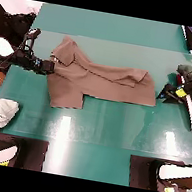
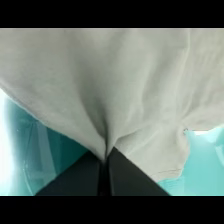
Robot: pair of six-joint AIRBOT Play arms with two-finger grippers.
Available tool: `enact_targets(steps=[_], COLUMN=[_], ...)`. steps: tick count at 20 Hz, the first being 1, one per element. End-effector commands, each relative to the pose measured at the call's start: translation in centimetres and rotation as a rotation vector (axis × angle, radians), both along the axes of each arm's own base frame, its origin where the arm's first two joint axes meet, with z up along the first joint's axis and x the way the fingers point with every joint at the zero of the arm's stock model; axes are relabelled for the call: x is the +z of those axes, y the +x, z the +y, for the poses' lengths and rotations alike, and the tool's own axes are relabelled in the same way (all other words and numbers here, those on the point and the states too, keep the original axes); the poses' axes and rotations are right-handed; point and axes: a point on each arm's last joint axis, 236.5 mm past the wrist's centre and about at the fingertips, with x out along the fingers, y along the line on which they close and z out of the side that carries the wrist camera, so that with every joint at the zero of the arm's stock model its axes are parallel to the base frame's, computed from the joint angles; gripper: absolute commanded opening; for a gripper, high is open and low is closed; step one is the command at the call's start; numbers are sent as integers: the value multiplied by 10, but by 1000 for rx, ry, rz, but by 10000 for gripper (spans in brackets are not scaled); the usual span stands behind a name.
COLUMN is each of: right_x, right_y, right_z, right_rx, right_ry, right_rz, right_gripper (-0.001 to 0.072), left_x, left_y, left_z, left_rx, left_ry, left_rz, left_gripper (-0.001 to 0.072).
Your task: Fold the shirts.
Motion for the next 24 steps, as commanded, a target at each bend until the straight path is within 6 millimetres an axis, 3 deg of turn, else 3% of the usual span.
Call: enact_targets(steps=[1,7,9,12,14,16,18,20,22,24], right_x=[-23,-30,-30,-29,-24,-9,21,71,143,231], right_y=[-12,-3,-3,-8,-14,-11,-3,12,32,45], right_z=[13,37,42,45,46,46,46,53,62,71], right_rx=[21,78,93,107,116,115,110,95,72,42], right_ry=[16,-8,-12,-3,5,-3,-22,-10,-2,8], right_rz=[22,-28,-30,-10,7,-35,-135,-292,-521,-792], right_gripper=[493,474,362,16,14,14,14,14,13,13], left_x=[2,2,2,2,4,22,65,123,197,277], left_y=[0,0,0,0,1,6,16,21,18,3], left_z=[1,1,1,1,1,0,-1,-2,-3,-2], left_rx=[-1,-2,-2,-3,-4,-9,-13,-29,-36,-36], left_ry=[7,7,7,7,7,5,-2,-4,-13,-24], left_rz=[-3,-3,-2,0,-6,-44,-144,-273,-436,-617], left_gripper=[35,35,35,35,35,35,35,35,35,35])
